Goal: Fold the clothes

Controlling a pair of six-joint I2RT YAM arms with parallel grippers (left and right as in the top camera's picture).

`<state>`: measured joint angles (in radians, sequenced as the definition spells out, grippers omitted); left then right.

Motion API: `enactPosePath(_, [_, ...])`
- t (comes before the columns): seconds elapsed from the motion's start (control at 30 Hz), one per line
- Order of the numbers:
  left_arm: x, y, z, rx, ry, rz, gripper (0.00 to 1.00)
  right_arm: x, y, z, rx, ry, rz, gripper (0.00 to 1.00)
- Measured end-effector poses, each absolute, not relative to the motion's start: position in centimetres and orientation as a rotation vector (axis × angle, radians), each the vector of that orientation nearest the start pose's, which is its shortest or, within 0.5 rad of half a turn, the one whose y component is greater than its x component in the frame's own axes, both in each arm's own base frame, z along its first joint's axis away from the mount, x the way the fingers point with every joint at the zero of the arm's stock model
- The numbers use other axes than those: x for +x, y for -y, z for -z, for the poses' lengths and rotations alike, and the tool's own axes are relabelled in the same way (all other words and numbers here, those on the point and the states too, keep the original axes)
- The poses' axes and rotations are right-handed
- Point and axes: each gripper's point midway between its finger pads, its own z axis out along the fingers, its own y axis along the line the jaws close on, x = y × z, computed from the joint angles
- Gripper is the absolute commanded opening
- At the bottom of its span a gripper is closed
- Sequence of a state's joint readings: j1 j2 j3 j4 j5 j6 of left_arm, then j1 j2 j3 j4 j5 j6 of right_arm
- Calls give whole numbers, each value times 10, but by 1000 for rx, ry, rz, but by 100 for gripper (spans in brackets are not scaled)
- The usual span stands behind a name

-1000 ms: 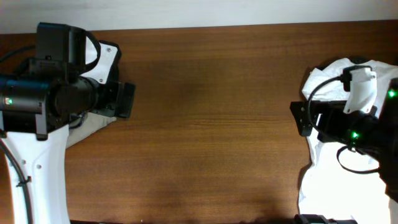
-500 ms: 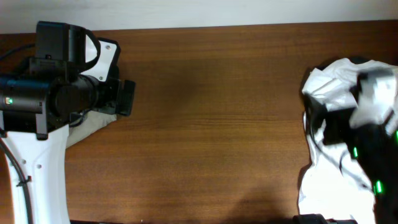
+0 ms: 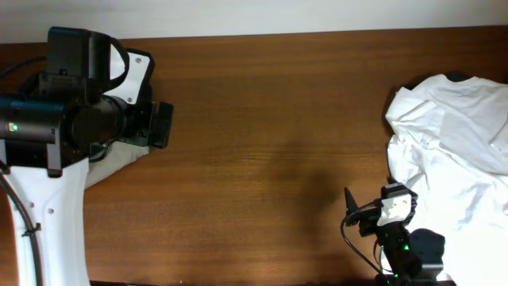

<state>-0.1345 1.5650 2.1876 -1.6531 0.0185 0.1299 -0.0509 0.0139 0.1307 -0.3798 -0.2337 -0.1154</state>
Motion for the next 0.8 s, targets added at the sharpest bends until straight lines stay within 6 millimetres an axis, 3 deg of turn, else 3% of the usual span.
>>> enactPosePath(0.7, [305, 42, -358, 346, -2582, 10, 99, 230, -31, -146, -237, -1778, -108, 99])
enactPosePath(0.77, [328, 46, -380, 328, -2436, 11, 99, 230, -31, -146, -238, -1777, -108, 99])
enactPosePath(0.8, [341, 52, -401, 353, -2304, 28, 99, 230, -31, -146, -238, -1776, -108, 99])
